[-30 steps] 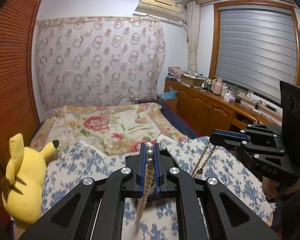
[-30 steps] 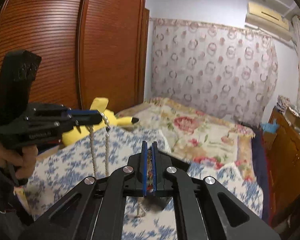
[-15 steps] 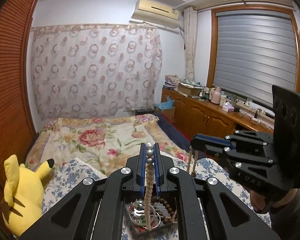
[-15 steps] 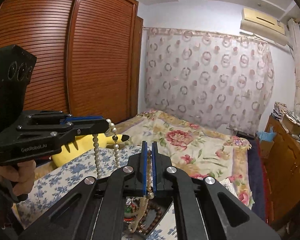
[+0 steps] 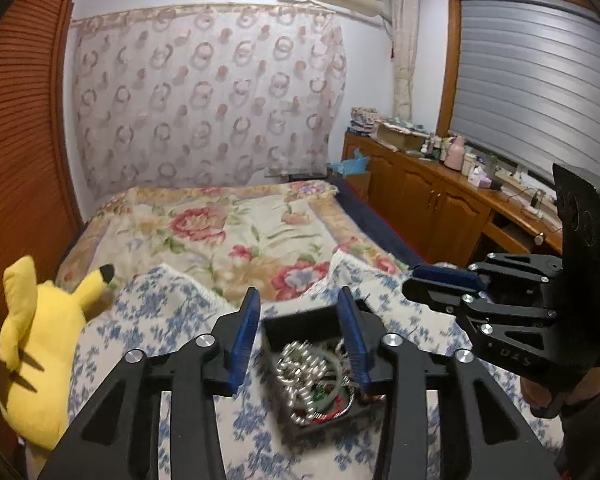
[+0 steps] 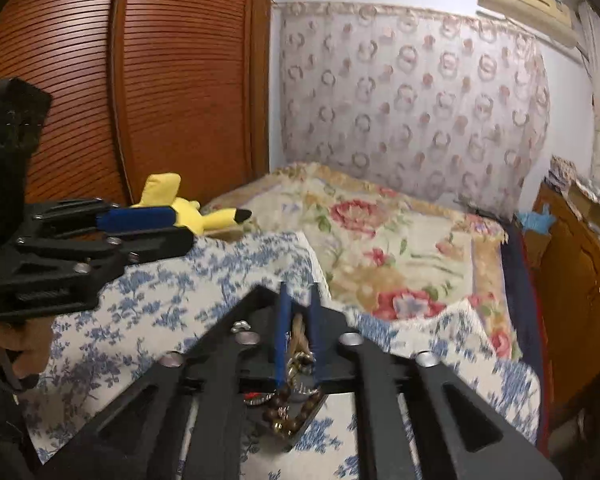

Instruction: Organize jewelry

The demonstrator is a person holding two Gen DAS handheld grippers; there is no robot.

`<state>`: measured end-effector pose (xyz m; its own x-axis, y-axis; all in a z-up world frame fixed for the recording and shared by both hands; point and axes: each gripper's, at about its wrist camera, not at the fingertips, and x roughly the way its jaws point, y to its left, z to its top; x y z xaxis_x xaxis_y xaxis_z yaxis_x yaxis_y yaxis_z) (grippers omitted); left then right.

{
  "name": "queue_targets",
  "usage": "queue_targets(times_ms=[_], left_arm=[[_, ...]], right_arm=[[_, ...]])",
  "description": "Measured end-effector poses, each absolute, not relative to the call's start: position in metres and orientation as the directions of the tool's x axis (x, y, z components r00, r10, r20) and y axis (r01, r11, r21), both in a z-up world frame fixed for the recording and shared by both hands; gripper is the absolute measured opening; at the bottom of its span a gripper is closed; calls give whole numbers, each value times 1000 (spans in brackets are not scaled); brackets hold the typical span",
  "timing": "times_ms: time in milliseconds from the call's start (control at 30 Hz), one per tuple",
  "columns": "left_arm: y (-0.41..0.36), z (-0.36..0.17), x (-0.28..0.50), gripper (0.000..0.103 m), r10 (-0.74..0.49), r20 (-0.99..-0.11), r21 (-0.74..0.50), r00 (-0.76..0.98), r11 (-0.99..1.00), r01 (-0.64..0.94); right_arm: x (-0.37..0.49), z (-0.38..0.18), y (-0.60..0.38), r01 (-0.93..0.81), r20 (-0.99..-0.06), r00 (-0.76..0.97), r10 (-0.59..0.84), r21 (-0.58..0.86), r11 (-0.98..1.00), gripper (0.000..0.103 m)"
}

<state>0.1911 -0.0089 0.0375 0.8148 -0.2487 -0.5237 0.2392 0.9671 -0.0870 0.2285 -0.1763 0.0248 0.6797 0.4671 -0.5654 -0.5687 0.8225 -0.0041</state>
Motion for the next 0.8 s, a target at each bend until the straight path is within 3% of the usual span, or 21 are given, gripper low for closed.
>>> queue_targets(times_ms=[133, 200, 267, 367, 500, 700, 800], left_arm=[[1, 28, 171, 70, -201, -523, -74, 828, 979, 191], [6, 24, 159, 84, -172, -518, -65, 838, 985, 161], [9, 23, 149, 88, -144, -512, -60, 847, 989, 133], [15, 26, 129, 95, -111, -494, -58, 862, 994, 95], [14, 32, 107, 95, -83, -480, -28, 873, 996, 79], [10, 38, 79, 95, -19, -466, 32, 885, 999, 38], [11, 36, 68, 95, -19, -461, 29, 887, 999, 36]], right_arm=[[213, 13, -188, -524, -560, 699, 444, 20, 851, 34], [204, 10, -195, -500, -552, 714, 431, 29, 866, 49], [190, 9, -203, -473, -530, 738, 418, 36, 880, 62], [169, 9, -212, -435, -508, 763, 400, 54, 899, 70], [139, 12, -221, -409, -460, 797, 391, 64, 910, 89], [103, 21, -230, -376, -405, 835, 373, 77, 924, 100], [91, 22, -231, -356, -399, 847, 350, 63, 932, 100]])
